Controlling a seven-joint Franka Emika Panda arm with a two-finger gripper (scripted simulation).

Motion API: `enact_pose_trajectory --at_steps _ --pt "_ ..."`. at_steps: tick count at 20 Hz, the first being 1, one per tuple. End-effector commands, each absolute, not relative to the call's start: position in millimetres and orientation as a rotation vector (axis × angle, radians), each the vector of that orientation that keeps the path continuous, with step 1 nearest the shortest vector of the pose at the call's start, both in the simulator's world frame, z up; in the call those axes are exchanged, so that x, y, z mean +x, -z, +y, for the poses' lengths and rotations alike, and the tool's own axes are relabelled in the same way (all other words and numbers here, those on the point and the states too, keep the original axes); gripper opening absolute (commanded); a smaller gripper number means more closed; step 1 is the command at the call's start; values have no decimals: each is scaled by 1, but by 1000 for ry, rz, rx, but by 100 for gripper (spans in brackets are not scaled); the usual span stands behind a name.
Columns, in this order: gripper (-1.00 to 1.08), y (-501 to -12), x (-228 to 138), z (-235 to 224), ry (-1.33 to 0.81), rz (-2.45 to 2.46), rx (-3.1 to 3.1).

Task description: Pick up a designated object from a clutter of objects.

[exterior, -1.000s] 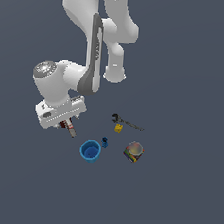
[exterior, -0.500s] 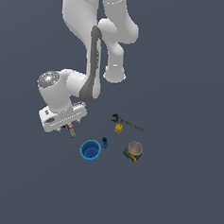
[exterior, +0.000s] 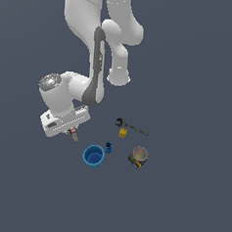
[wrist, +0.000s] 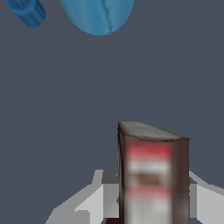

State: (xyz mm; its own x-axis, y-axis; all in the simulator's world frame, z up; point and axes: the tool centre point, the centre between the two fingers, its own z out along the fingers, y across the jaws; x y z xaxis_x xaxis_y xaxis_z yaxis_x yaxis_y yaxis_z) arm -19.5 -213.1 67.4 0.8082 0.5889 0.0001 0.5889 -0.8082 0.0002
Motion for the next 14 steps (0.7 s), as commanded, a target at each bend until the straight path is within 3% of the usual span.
enact_pose_trajectory --at_steps 1,14 --pt "-100 -67 -19 -213 0 974 2987" --pt "-100 -96 -26 -171 0 973 2986"
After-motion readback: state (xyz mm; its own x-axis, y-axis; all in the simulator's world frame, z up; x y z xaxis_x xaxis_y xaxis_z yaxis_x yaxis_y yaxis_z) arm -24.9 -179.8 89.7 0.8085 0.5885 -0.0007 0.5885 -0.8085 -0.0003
